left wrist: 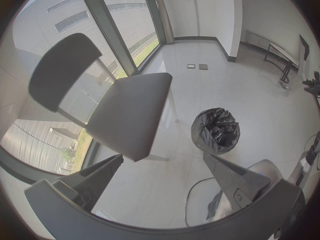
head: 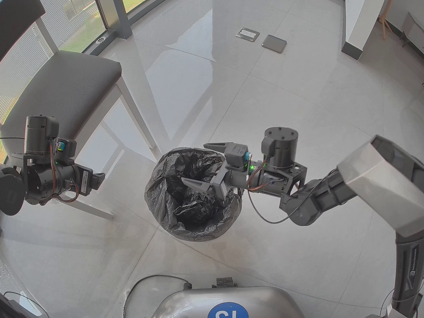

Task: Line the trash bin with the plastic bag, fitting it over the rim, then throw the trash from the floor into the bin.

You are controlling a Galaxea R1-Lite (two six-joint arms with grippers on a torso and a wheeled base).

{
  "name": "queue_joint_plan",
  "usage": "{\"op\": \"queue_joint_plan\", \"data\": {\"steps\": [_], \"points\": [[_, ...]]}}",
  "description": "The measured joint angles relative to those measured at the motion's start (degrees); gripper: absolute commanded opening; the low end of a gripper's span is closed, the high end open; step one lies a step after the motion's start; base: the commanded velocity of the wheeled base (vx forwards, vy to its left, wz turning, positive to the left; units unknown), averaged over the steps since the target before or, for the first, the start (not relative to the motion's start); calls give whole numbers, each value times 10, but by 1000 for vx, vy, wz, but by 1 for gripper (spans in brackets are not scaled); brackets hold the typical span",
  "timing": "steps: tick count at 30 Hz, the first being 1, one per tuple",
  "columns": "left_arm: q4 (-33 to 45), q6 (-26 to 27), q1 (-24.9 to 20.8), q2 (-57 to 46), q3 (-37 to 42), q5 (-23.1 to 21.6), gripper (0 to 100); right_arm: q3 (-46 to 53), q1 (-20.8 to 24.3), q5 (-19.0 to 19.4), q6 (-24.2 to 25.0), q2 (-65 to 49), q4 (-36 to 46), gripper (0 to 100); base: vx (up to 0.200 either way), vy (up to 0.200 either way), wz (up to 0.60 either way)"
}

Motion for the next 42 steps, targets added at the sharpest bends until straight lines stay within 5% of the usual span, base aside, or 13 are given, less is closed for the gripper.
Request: {"op": "queue_joint_plan", "data": {"steps": [7,16,25,34,42], "points": [[8,-8,-2,-23,-2,-7,100,59,-60,-49,37,-106,23,100,0,0,0],[78,-21,-25,-115,7,-8,100,211,-232,-79,44,-347,176,100,0,0,0],[156,-43,-72,-227,13,17,100,372,-354,-85,52,-604,285,100,0,0,0],[307,-25,-87,-359,-13,50,100,461,-405,-87,92,-858,445,100,0,0,0],[536,3,-26,-521,-75,65,100,501,-409,-87,148,-1072,590,100,0,0,0]]}}
